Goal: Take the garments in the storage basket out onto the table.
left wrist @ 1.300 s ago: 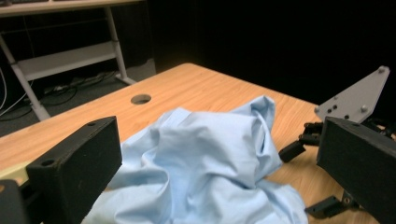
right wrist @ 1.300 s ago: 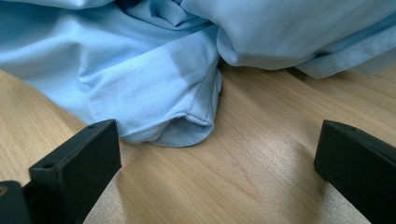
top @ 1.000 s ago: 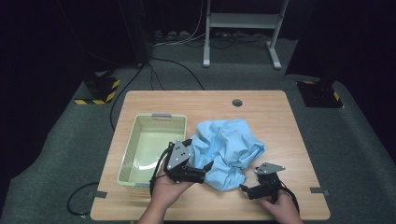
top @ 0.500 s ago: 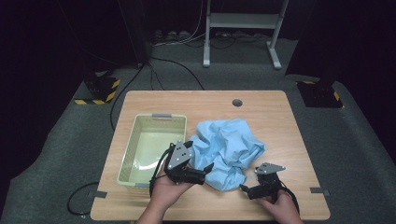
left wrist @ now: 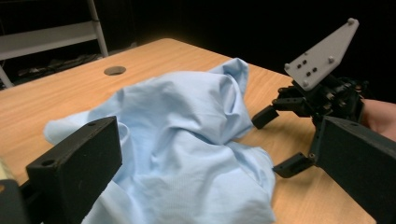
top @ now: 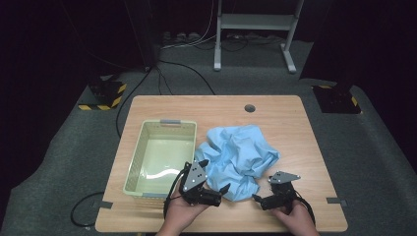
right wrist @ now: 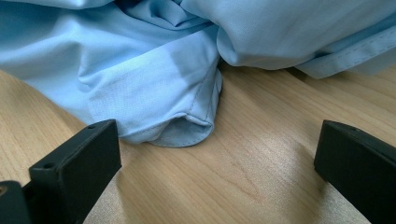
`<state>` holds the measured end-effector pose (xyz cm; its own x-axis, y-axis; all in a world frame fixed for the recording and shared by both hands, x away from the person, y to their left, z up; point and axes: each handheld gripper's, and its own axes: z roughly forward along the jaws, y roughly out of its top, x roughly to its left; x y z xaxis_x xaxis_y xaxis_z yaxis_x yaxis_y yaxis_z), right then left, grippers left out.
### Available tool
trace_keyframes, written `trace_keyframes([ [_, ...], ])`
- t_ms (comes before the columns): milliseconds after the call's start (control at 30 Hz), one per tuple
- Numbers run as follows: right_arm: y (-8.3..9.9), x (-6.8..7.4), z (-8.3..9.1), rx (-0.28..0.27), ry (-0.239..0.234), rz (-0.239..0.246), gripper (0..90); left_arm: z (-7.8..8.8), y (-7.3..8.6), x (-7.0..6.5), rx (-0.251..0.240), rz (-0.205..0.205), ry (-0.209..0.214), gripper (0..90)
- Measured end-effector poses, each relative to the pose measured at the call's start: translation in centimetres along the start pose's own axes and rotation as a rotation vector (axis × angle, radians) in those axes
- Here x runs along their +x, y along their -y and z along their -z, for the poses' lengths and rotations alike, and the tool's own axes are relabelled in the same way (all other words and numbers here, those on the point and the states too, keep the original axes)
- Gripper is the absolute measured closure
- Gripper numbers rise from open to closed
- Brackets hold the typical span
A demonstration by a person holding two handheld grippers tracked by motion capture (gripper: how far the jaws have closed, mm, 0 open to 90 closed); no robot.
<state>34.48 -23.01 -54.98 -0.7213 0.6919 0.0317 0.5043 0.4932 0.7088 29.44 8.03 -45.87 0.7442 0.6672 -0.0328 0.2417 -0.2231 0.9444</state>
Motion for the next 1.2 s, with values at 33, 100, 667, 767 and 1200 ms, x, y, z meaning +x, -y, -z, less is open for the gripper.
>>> trace_keyframes([
  [33, 0.0, 0.0, 0.0, 0.000, 0.000, 0.000, 0.2, 0.0, 0.2, -0.2, 0.002, 0.000, -0.001, 0.9],
  [100, 0.0, 0.0, 0.0, 0.000, 0.000, 0.000, 0.2, 0.0, 0.7, -0.6, 0.004, 0.003, 0.003, 0.9],
  [667, 0.0, 0.0, 0.0, 0.001, 0.001, 0.000, 0.2, -2.0, 5.9, -2.4, 0.155, -0.079, 0.085, 0.9],
  [767, 0.0, 0.0, 0.0, 0.001, 0.001, 0.001, 0.2, -2.8, 7.2, -2.6, 0.206, -0.125, 0.074, 0.9],
  [1200, 0.0, 0.1, 0.0, 0.003, 0.003, 0.003, 0.2, -3.8, 8.7, -2.5, 0.328, -0.229, -0.021, 1.1],
])
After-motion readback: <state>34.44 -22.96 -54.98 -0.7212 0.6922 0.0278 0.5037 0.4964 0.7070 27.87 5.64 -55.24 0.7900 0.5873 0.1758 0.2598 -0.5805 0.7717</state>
